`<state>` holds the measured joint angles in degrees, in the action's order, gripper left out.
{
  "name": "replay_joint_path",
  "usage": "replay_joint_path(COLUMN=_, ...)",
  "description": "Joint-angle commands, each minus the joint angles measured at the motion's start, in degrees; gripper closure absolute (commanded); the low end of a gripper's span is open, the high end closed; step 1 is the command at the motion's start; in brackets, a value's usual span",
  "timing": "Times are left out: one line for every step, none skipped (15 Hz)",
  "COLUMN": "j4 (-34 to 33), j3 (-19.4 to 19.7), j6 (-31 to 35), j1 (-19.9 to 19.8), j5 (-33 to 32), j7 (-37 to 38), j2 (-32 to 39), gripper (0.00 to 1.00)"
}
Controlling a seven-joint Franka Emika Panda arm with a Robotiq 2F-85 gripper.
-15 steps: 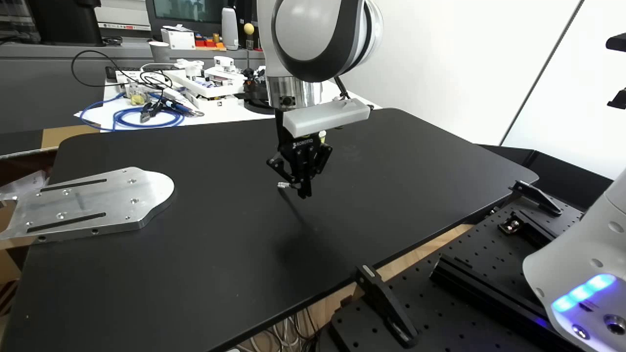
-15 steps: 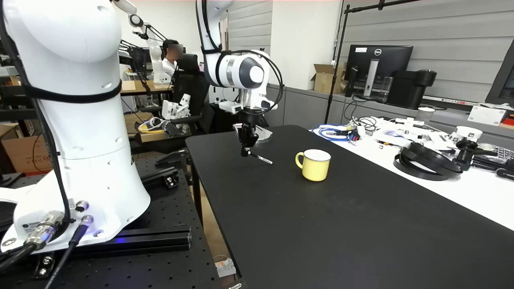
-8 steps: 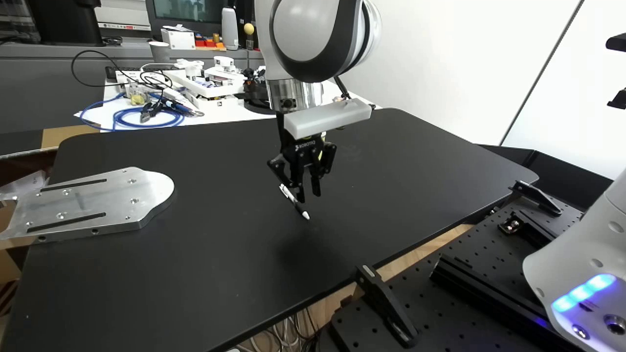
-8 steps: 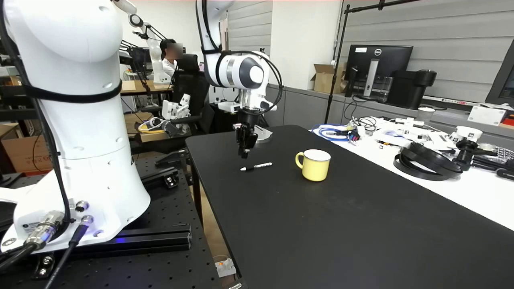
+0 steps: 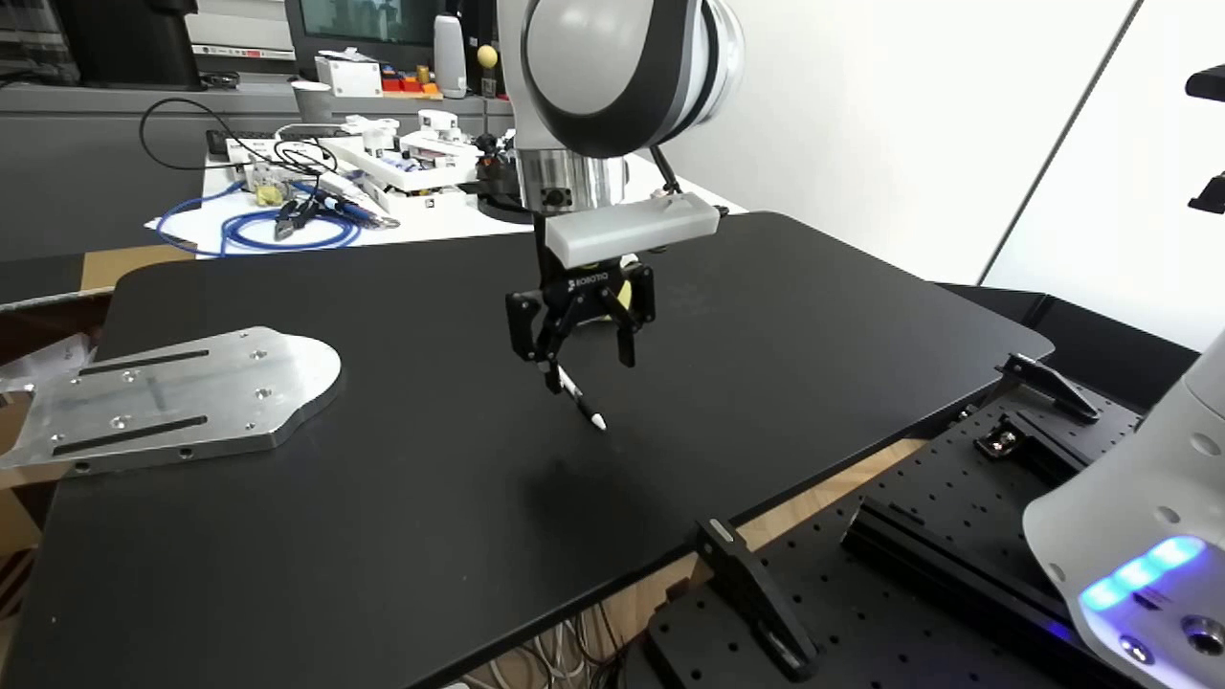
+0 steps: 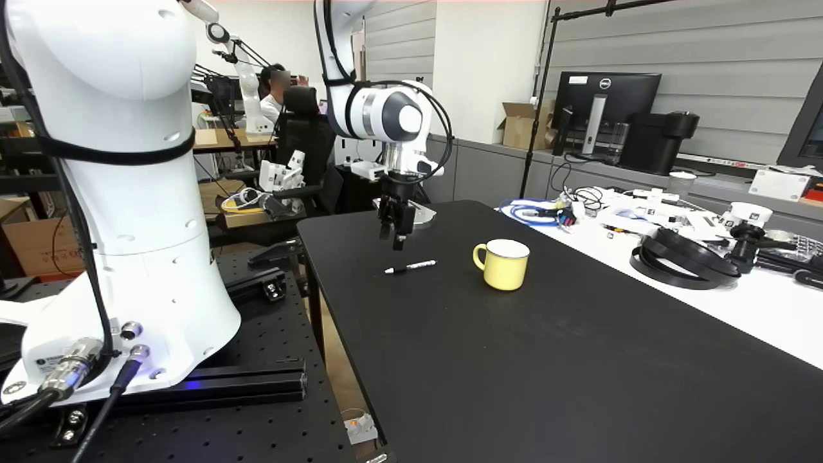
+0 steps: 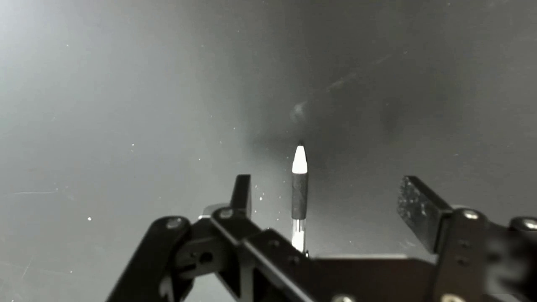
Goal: Pick the marker from the cup and put it on the table
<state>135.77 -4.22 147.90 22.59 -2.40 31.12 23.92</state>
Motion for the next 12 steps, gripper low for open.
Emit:
replay_joint_path(j4=-0.83, j3=-0.65, j6=0.56, j1=-0.30, j5=1.61, j7=0.84, j2=0.65, gripper=0.00)
replay_joint_path(j4=-0.82, j3=-0.70, j6=0.71, j1=-0.30, j5=1.82, j7=0.81, j2=0.66, gripper=0.00)
replay_joint_path(j4=-0.79, j3=-0.84, j6=1.11, j1=-0.36, j5=2.30, j7=0.73, j2=0.69, gripper=0.00)
replay_joint_path(j4=-0.75, j3=-0.97, j6=1.47, j1=-0.41, j5=2.54, j7=0.29, j2=0.71, gripper=0.00)
replay_joint_path(j4=-0.75, j3=-1.71, j6=1.33, j1=-0.98, j5=3.40, j7=-0.92, j2=0.69, gripper=0.00)
replay_joint_path(j4=-0.04, j3=-0.74, j6=0.99, j1=-0.18, j5=1.99, j7=-0.25, j2=0.02, gripper=0.00)
replay_joint_path(j4=-0.04, j3=-0.95, j6=1.00, j1=-0.23, j5=2.51, j7=-0.54, j2=0.02, gripper=0.00)
replay_joint_path(j4=-0.04, j3=-1.06, j6=1.00, j1=-0.24, j5=2.61, j7=-0.57, j2=0.02, gripper=0.00)
replay_joint_path(j4=-0.04, j3=-1.14, j6=1.01, j1=-0.25, j5=2.65, j7=-0.58, j2=0.02, gripper=0.00)
replay_joint_path(j4=-0.04, j3=-1.19, j6=1.01, j1=-0.27, j5=2.66, j7=-0.58, j2=0.02, gripper=0.00)
replay_joint_path(j4=-0.04, j3=-1.22, j6=1.01, j1=-0.30, j5=2.67, j7=-0.59, j2=0.03, gripper=0.00)
replay_joint_path(j4=-0.04, j3=-1.23, j6=1.01, j1=-0.32, j5=2.68, j7=-0.60, j2=0.03, gripper=0.00)
